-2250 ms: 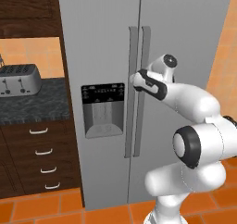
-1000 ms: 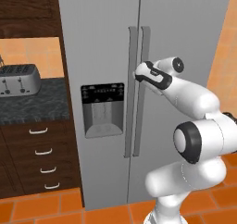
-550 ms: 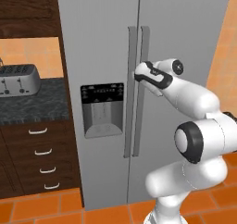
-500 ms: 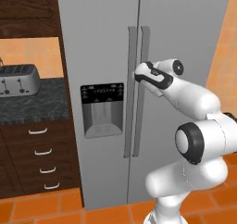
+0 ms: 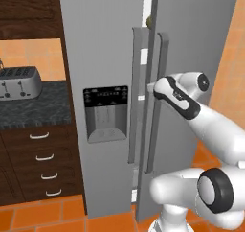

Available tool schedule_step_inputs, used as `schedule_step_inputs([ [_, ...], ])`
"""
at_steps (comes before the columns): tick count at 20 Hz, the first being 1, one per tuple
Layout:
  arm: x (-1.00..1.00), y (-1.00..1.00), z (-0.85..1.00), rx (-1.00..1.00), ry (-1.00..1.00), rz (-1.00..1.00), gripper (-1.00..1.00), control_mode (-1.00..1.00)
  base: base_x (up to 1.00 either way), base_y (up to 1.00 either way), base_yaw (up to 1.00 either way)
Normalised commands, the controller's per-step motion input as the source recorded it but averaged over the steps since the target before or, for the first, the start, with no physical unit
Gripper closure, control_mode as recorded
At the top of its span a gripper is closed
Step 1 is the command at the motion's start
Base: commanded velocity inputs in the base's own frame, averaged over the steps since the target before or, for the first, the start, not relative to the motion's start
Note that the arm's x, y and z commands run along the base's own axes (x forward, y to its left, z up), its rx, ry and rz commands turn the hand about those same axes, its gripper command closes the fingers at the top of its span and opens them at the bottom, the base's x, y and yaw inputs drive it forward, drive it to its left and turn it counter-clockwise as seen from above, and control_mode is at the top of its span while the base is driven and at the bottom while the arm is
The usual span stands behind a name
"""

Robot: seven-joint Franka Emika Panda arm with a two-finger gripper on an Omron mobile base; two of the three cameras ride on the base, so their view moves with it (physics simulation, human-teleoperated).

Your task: Take the strawberry from the fridge and place it on top of the pancake, located on the dining counter.

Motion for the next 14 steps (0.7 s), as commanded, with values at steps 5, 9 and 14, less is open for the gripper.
schedule_step_inputs([
  [5, -0.92, -0.58, 0.18, 0.00, 0.00, 0.00, -1.00, -1.00, 0.00, 0.00, 0.00],
  [9, -0.07, -0.05, -0.04, -0.07, 0.01, 0.00, -1.00, -1.00, 0.00, 0.00, 0.00],
  [14, -0.29, -0.57, 0.00, 0.00, 0.00, 0.00, -1.00, -1.00, 0.00, 0.00, 0.00],
])
